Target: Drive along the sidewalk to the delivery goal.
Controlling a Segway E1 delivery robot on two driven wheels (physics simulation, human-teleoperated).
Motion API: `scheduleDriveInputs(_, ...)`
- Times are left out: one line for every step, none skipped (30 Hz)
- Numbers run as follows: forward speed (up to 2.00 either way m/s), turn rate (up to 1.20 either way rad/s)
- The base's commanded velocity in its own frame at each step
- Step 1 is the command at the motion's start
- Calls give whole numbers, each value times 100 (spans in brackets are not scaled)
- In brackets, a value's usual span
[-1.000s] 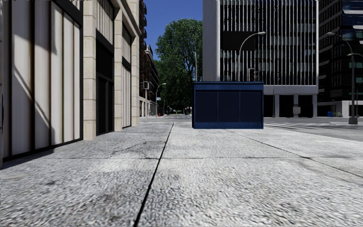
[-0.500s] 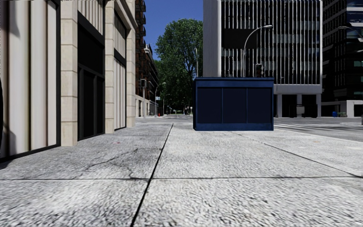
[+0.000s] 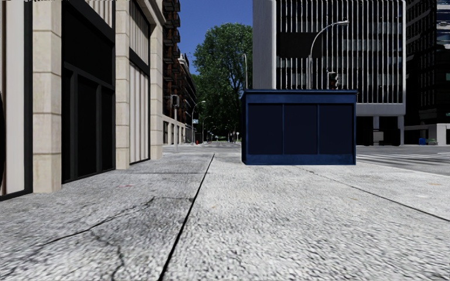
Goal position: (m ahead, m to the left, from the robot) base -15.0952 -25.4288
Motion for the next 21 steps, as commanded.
scheduleDriveInputs(200,16)
scheduleDriveInputs(200,16)
scheduleDriveInputs(200,16)
scheduleDriveInputs(200,16)
scheduleDriveInputs(200,16)
scheduleDriveInputs(200,17)
scheduleDriveInputs(200,17)
scheduleDriveInputs(200,17)
scheduleDriveInputs(200,17)
scheduleDriveInputs(200,17)
scheduleDriveInputs(200,17)
scheduleDriveInputs(200,20)
scheduleDriveInputs(200,23)
scheduleDriveInputs(200,23)
scheduleDriveInputs(200,24)
scheduleDriveInputs(200,24)
scheduleDriveInputs(200,24)
scheduleDriveInputs(200,24)
scheduleDriveInputs(200,24)
scheduleDriveInputs(200,24)
scheduleDriveInputs(200,24)
